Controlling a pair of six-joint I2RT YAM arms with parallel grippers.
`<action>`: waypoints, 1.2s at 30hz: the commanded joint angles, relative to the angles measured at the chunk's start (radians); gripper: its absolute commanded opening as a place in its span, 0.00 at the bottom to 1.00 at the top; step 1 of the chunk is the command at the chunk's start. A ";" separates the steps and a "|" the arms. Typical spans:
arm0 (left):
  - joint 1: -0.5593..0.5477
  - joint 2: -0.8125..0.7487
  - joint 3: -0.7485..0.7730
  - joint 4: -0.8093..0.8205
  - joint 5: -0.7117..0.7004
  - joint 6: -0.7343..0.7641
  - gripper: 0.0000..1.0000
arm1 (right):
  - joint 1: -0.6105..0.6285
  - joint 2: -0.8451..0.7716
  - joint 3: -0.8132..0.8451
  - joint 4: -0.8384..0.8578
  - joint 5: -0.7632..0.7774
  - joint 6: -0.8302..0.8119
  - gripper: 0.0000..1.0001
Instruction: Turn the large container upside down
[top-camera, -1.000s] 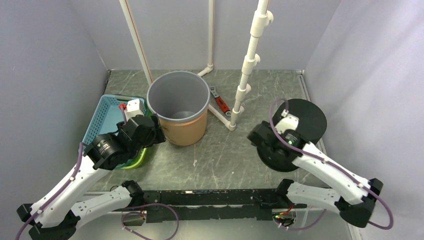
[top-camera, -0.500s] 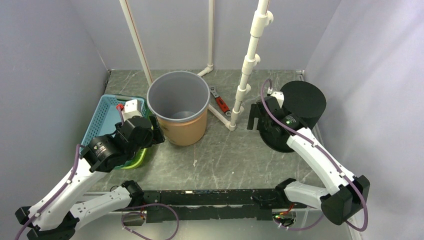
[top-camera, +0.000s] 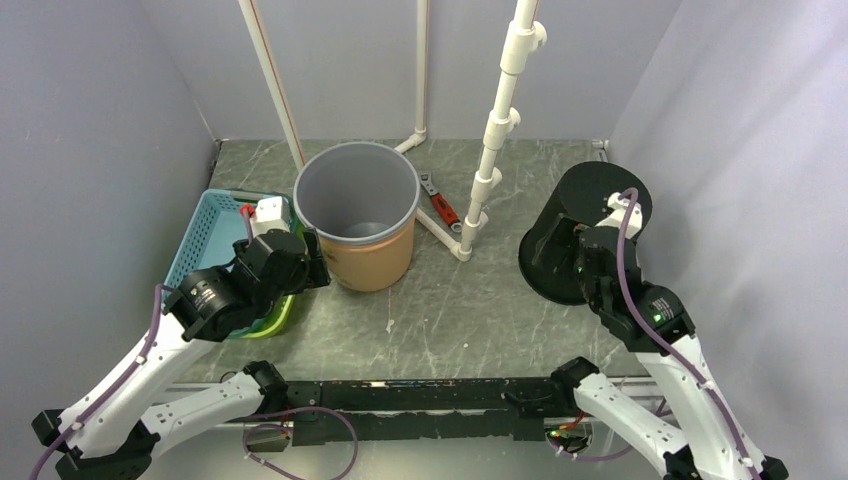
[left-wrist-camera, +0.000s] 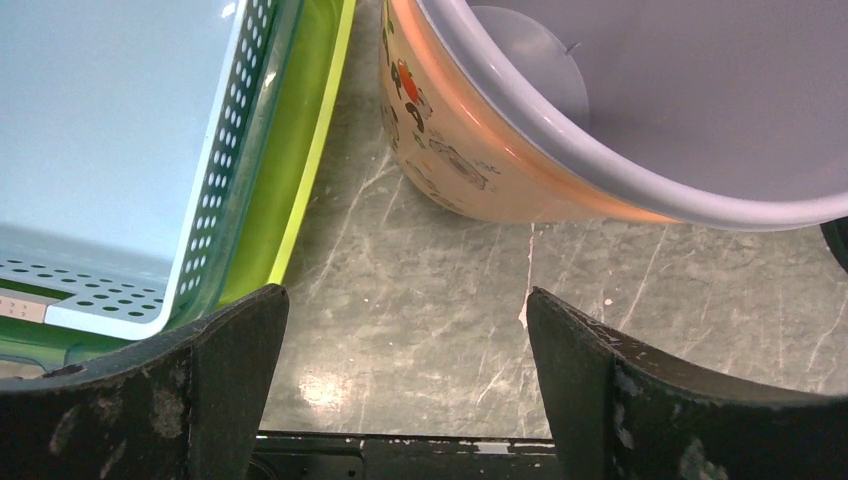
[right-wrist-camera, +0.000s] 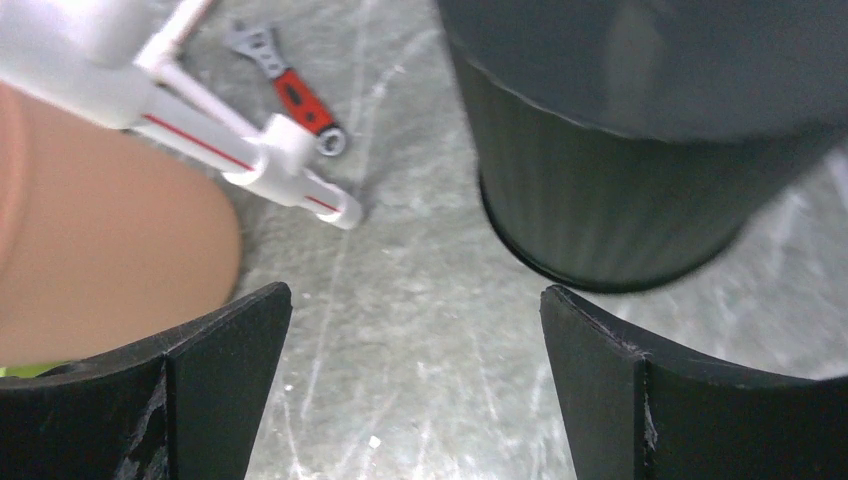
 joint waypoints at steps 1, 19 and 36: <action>-0.003 0.020 0.032 0.033 0.003 0.039 0.94 | -0.014 0.142 0.071 -0.190 0.118 0.058 1.00; -0.003 0.005 0.057 0.040 0.025 0.108 0.95 | -0.487 0.354 0.173 0.079 -0.385 -0.201 1.00; 0.006 0.115 0.234 -0.026 0.047 0.269 0.95 | -0.488 0.823 0.516 0.219 -0.189 -0.267 1.00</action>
